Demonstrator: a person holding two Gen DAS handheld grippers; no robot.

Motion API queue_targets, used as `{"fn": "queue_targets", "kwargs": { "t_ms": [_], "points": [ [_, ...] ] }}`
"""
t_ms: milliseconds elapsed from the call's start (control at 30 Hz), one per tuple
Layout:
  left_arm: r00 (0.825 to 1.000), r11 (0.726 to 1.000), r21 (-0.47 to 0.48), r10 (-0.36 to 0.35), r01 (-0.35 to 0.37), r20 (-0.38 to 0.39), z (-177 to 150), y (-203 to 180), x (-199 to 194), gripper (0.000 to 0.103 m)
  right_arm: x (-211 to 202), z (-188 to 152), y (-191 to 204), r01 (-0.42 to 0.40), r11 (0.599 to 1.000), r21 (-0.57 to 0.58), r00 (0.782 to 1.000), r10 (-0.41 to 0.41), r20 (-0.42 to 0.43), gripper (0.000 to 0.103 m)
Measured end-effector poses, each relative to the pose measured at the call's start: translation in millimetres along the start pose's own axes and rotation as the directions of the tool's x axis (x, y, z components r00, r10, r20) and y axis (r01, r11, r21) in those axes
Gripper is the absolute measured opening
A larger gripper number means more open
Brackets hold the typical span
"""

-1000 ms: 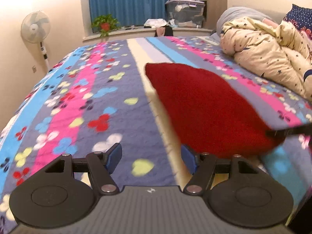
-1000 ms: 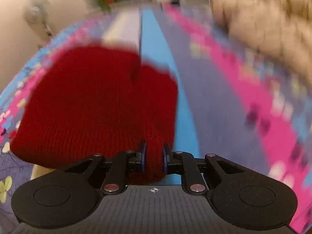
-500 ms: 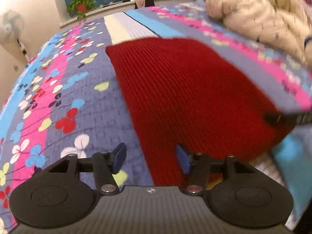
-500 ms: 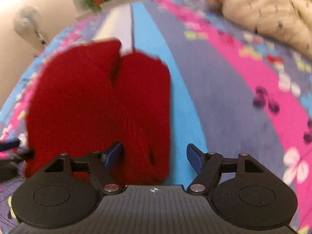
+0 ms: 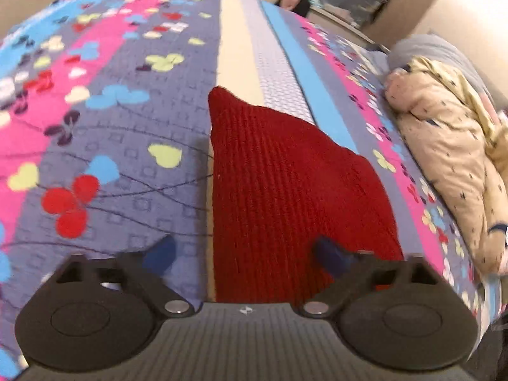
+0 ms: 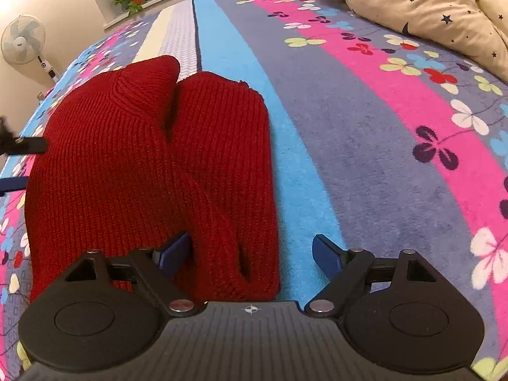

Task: Fold small clothes

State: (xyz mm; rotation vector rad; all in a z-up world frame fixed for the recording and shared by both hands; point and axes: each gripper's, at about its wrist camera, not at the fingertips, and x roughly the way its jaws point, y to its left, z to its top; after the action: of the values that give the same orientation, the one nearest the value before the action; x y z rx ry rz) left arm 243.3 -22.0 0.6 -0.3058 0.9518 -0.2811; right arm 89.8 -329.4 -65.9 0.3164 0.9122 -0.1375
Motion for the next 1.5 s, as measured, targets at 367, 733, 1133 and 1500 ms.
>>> {"fn": "queue_targets", "kwargs": {
  "t_ms": [367,733,1133,1500],
  "points": [
    [0.985,0.977,-0.141,-0.165,0.157,-0.049,5,7,60,0.085,-1,3,-1,-0.116,0.993,-0.018,0.993,0.116,0.016,0.051],
    [0.990,0.996,0.021,-0.089,0.087,0.106,33,37,-57,0.060,-25,-8,54,-0.403,0.900,-0.165,0.903,0.421,0.085,0.026],
    [0.962,0.963,0.054,0.261,-0.265,0.080,-5,146,-144,0.068,-21,-39,109,-0.424,0.864,-0.270,0.904,0.421,-0.073,0.026],
    [0.943,0.881,0.338,0.324,-0.331,0.080,-149,103,-116,0.066,-28,-54,108,-0.306,0.906,-0.293,0.951,0.307,-0.043,0.054]
  ]
}}
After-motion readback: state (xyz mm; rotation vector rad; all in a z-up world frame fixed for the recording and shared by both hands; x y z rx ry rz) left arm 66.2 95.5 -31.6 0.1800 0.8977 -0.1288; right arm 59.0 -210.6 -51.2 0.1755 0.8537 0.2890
